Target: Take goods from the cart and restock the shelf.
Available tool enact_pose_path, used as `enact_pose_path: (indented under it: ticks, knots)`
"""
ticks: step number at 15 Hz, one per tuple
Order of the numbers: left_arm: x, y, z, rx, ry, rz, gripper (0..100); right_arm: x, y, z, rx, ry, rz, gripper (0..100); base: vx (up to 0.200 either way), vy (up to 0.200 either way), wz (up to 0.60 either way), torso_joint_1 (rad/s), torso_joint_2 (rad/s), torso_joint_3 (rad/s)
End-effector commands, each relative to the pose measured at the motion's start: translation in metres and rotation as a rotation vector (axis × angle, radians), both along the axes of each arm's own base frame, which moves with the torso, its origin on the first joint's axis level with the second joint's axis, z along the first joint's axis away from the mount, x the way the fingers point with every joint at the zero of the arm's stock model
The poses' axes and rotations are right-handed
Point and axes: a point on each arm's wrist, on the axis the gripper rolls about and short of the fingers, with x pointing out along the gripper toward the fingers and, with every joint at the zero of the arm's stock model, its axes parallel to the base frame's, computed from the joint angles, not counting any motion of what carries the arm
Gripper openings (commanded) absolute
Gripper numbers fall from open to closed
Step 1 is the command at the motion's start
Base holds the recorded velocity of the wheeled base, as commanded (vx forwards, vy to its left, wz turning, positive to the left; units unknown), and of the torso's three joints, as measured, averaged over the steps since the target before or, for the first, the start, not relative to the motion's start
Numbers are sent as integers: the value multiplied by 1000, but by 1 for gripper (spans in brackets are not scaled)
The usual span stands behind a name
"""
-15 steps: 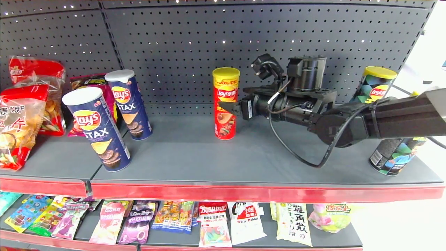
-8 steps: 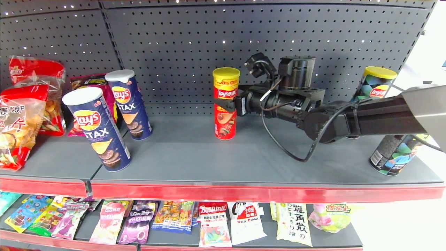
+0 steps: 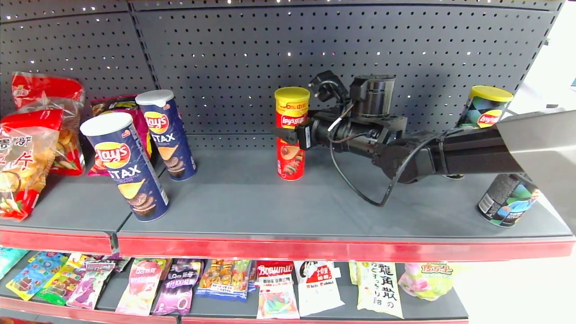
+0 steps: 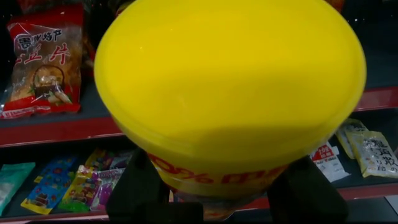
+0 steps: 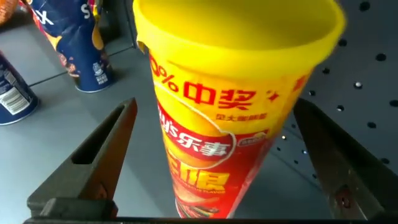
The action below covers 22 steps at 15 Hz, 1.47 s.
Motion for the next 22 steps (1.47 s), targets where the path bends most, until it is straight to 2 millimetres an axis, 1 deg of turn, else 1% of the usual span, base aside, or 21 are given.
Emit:
enact_pose_path:
  ticks: [1, 2, 6, 8, 10, 11, 13, 15, 17, 20, 22]
  knots:
    - [1, 0, 0, 0, 4, 0, 0, 2, 1, -3, -3, 4, 0, 100, 0, 0, 0, 0, 0, 0]
    - [1, 0, -1, 0, 5, 0, 0, 5, 3, -7, -2, 3, 0, 0, 0, 0, 0, 0, 0, 0]
    - [1, 0, -1, 0, 5, 0, 0, 8, 7, -2, 8, -17, 2, 0, 0, 0, 0, 0, 0, 0]
    - [1, 0, -2, 0, 7, 0, 0, -1, 11, 5, 12, -27, -21, 0, 0, 0, 0, 0, 0, 0]
    - [1, 0, -2, 0, 7, 1, 0, -17, 6, 22, 17, -46, -50, 0, 0, 0, 0, 0, 0, 0]
    - [1, 0, -2, 0, 7, 0, 0, -29, 3, 30, 13, -52, -60, 0, 0, 0, 0, 0, 0, 0]
    - [1, 0, -1, 0, 5, 1, 0, -54, -7, 36, -30, -61, -99, 0, 0, 0, 0, 0, 0, 0]
    - [1, 0, 0, 0, 2, 1, 0, -76, -15, 39, -44, -53, -127, 0, 0, 0, 0, 0, 0, 0]
    - [1, 0, 0, 0, 4, 1, 0, -96, -28, 39, -64, -42, -171, 0, 0, 0, 0, 0, 0, 0]
    - [1, 0, 0, 0, 5, 0, 0, -117, -43, 32, -92, -12, -183, 0, 0, 0, 0, 0, 0, 0]
    - [1, 0, -1, 0, 5, 0, 0, -128, -50, 32, -79, -20, -184, 0, 0, 0, 0, 0, 0, 0]
